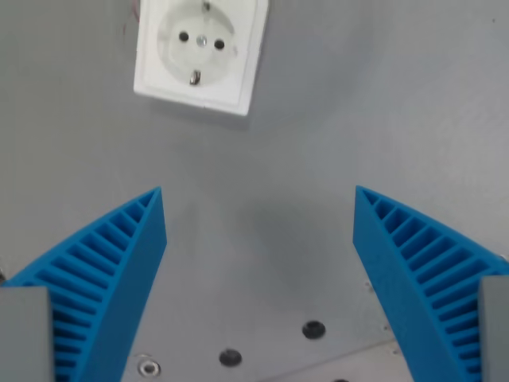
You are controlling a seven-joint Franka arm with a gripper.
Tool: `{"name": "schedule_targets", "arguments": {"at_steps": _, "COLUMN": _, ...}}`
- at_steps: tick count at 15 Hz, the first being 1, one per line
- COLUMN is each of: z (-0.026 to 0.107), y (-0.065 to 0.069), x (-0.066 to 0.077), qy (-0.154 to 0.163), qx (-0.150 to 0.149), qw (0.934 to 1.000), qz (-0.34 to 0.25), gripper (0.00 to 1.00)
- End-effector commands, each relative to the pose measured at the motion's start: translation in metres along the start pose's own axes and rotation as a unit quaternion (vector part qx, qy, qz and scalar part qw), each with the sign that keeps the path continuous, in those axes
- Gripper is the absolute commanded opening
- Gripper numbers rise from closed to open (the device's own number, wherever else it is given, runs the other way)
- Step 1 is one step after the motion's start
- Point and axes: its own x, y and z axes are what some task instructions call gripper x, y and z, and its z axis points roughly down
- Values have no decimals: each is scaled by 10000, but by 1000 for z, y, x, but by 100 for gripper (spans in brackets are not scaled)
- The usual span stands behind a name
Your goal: Move above the white socket
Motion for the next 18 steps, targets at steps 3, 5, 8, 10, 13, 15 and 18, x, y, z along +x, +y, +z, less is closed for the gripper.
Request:
{"name": "schedule_targets", "arguments": {"at_steps": 3, "z": 15, "y": -10, "x": 24, "qy": 162, "qx": -459, "qw": 9942, "qz": 962, "gripper": 100}}
{"name": "schedule_targets", "arguments": {"at_steps": 5, "z": 20, "y": -12, "x": 30, "qy": 182, "qx": -461, "qw": 9933, "qz": 1042, "gripper": 100}}
{"name": "schedule_targets", "arguments": {"at_steps": 8, "z": 25, "y": -15, "x": 36, "qy": 234, "qx": -468, "qw": 9920, "qz": 1146, "gripper": 100}}
{"name": "schedule_targets", "arguments": {"at_steps": 10, "z": 28, "y": -18, "x": 39, "qy": 250, "qx": -485, "qw": 9913, "qz": 1200, "gripper": 100}}
{"name": "schedule_targets", "arguments": {"at_steps": 13, "z": 33, "y": -21, "x": 45, "qy": 282, "qx": -487, "qw": 9904, "qz": 1261, "gripper": 100}}
{"name": "schedule_targets", "arguments": {"at_steps": 15, "z": 37, "y": -23, "x": 48, "qy": 287, "qx": -491, "qw": 9900, "qz": 1294, "gripper": 100}}
{"name": "schedule_targets", "arguments": {"at_steps": 18, "z": 41, "y": -26, "x": 53, "qy": 269, "qx": -514, "qw": 9896, "qz": 1314, "gripper": 100}}
